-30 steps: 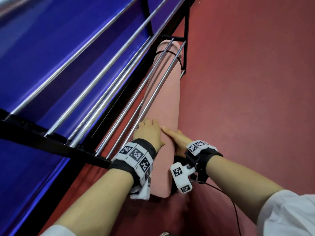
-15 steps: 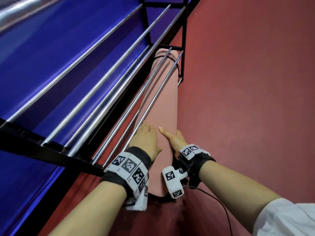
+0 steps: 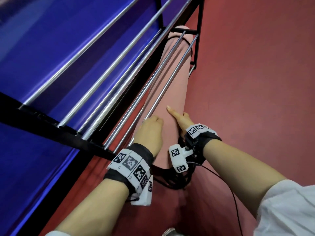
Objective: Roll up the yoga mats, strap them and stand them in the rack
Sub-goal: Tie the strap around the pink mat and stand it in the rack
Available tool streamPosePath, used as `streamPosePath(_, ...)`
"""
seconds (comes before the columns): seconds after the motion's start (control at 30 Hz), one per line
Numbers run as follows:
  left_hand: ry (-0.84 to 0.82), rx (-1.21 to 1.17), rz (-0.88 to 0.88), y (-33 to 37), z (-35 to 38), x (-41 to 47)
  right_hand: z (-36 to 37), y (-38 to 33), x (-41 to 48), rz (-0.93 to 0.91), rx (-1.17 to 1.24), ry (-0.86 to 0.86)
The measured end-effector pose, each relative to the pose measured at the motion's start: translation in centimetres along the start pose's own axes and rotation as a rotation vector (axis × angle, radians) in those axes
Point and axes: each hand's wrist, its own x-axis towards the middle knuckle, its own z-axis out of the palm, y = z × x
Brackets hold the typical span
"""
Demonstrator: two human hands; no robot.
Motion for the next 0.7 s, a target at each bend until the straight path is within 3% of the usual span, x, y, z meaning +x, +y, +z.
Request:
streamPosePath(0.1, 0.248, -0.052, 0.057, -0.9, -0.2, -0.3, -1.1, 1.3, -1.4, 0.090, 0.062, -0.145)
streamPosePath(0.17, 0.327, -0.097, 0.046, -1.5, -0.3, -0.6, -1.7, 2.4, -2.6, 0.164, -0.017, -0.250)
streamPosePath(0.27, 0.255, -0.101, -0.048, -2.2, 0.0, -1.1, -1.4, 3.7, -3.6, 0.159, -0.095, -0.312)
streamPosePath(0.43, 0.071, -0.079, -0.174, -2.6, 0.8, -1.8, -0.2, 4.1, -2.9, 0.022, -0.065, -0.179)
streamPosePath(0.7, 0.066, -0.129, -0.194, -2.9, 0.4, -1.2, 2.4, 5.0, -2.6, -0.038, -0.096, -0.104)
